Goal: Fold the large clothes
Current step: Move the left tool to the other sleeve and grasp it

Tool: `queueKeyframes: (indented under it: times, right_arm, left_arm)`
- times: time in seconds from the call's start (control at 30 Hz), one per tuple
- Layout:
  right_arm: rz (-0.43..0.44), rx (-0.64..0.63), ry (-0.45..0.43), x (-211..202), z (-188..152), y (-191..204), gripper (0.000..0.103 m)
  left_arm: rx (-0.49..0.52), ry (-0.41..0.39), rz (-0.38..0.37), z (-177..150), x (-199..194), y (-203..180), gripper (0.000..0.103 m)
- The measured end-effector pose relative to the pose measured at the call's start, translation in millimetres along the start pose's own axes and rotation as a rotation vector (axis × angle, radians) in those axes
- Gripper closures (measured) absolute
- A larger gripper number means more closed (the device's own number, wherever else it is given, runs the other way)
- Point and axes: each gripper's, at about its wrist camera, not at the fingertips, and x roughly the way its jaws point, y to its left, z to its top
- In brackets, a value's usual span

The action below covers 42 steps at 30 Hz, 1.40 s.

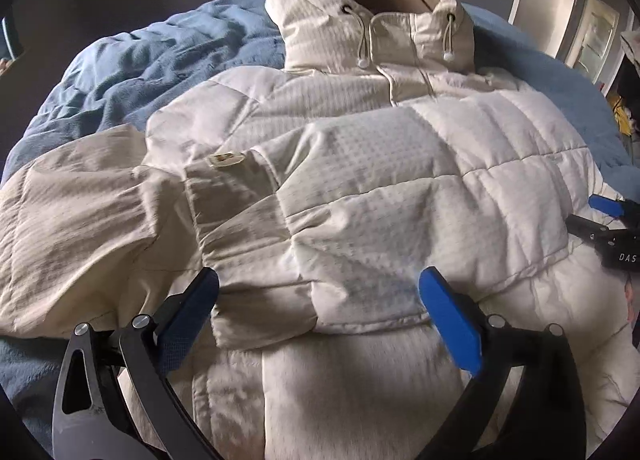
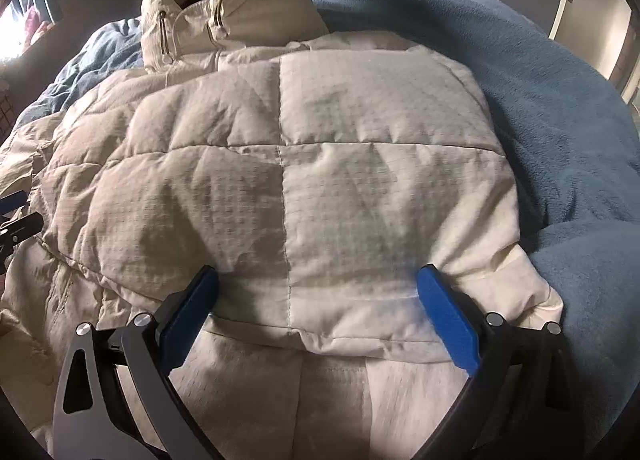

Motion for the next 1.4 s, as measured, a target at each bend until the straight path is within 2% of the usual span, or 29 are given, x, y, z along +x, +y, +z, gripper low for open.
queueKeyframes:
  times: [0.33,0.47,0.63,0.77,0.83,0.97,1.13,1.23,1.4]
  right_arm:
    - [-0.024,0.072,-0.066,-41,-9,-14,0.008]
    - [-0.145,0.099,-0.141,-65,-10,-17,0.008]
    - [-0.233,0.075,-0.267,-102,-10,-10,0.008]
    - [-0.337,0.047,-0.362,-130,-7,5,0.008]
    - [-0.323,0.034,-0.383,-137,-5,11,0.008]
    - [-0.196,0.026,-0.374,-137,-1,20,0.008]
    - [-0.180,-0.011,-0.360,-130,-2,36,0.008]
    - [-0.167,-0.015,-0.352,-124,-1,38,0.008]
    - [-0.148,0.010,-0.332,-113,1,35,0.008]
  left_arm:
    - [-0.122,0.005,0.026,-10,-24,25,0.007]
    - [-0.184,-0.028,0.025,-11,-38,38,0.007]
    - [-0.227,-0.093,0.043,-9,-64,54,0.007]
    - [-0.322,-0.158,0.043,-9,-93,87,0.007]
    - [-0.397,-0.171,0.041,-12,-103,109,0.007]
    - [-0.563,-0.177,0.059,-25,-115,158,0.007]
    - [-0.809,-0.144,0.023,-49,-113,219,0.007]
    - [-0.853,-0.125,0.080,-60,-110,242,0.007]
    - [-0.958,-0.144,0.080,-73,-102,273,0.007]
